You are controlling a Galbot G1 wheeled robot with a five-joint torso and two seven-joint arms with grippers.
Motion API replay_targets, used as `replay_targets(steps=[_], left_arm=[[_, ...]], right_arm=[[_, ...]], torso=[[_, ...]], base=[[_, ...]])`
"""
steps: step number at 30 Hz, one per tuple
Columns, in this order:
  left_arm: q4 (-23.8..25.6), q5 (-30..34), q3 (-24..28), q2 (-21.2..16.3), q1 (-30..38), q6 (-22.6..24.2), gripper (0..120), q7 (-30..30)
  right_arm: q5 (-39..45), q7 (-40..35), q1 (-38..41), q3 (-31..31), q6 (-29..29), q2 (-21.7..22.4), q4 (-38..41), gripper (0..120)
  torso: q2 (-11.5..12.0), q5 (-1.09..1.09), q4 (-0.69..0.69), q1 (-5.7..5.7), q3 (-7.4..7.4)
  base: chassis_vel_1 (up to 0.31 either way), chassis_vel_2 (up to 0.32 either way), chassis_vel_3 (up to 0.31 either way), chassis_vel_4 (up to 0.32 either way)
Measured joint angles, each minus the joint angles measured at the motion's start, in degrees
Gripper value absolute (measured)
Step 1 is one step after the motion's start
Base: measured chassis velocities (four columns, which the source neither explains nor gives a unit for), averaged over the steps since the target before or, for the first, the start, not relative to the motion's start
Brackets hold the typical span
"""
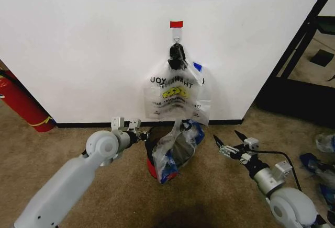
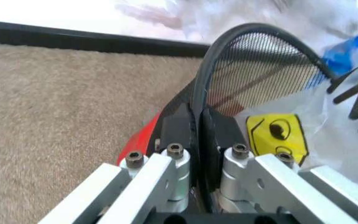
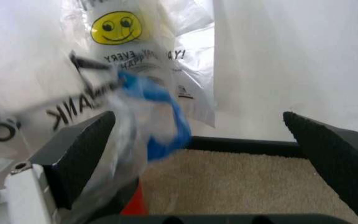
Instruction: Pick up the garbage bag from the wall and place it over the trash bin.
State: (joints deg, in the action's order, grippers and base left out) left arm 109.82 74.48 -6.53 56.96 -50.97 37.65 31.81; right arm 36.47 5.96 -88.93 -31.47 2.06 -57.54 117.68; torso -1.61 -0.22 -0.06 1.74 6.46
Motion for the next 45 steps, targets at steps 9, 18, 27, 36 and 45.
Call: replay_targets(steps=[9, 18, 27, 36, 45], left_arm=[[4.66, 0.48, -2.87, 3.28, -5.99, -3.54, 1, 6.78], [5.41, -2.37, -5.42, 7.35, -11.7, -12.28, 1, 8.85], [4.42, -6.65, -3.98, 9.02, -14.45, -15.73, 1, 7.42], [3.93, -8.87, -3.98, 9.18, -15.41, -15.42, 1, 6.06], [7.47, -9.35, -5.21, 7.78, -16.46, -13.31, 26, 5.9]], right_arm=[[-0.67, -0.64, -2.16, -0.29, 0.26, -0.96, 1.16, 100], [-1.61, -1.32, -3.35, 0.28, 0.97, -1.93, 1.61, 100], [-2.37, -1.7, -3.85, 1.26, 1.43, -2.86, 2.05, 100], [-2.65, -2.05, -4.18, 1.65, 1.79, -3.07, 2.88, 100], [-2.52, -2.43, -3.97, 2.05, 2.24, -2.94, 3.56, 100]], torso=[[0.0, 0.0, 0.01, 0.0, 0.0], [0.0, 0.0, 0.01, 0.0, 0.0], [0.0, 0.0, 0.02, 0.0, 0.0], [-0.01, 0.0, 0.02, 0.0, 0.0], [0.0, -0.01, 0.02, 0.0, 0.01]], base=[[0.0, 0.0, 0.0, 0.0], [0.0, 0.0, 0.0, 0.0], [0.0, 0.0, 0.0, 0.0], [0.0, 0.0, 0.0, 0.0], [0.0, 0.0, 0.0, 0.0]])
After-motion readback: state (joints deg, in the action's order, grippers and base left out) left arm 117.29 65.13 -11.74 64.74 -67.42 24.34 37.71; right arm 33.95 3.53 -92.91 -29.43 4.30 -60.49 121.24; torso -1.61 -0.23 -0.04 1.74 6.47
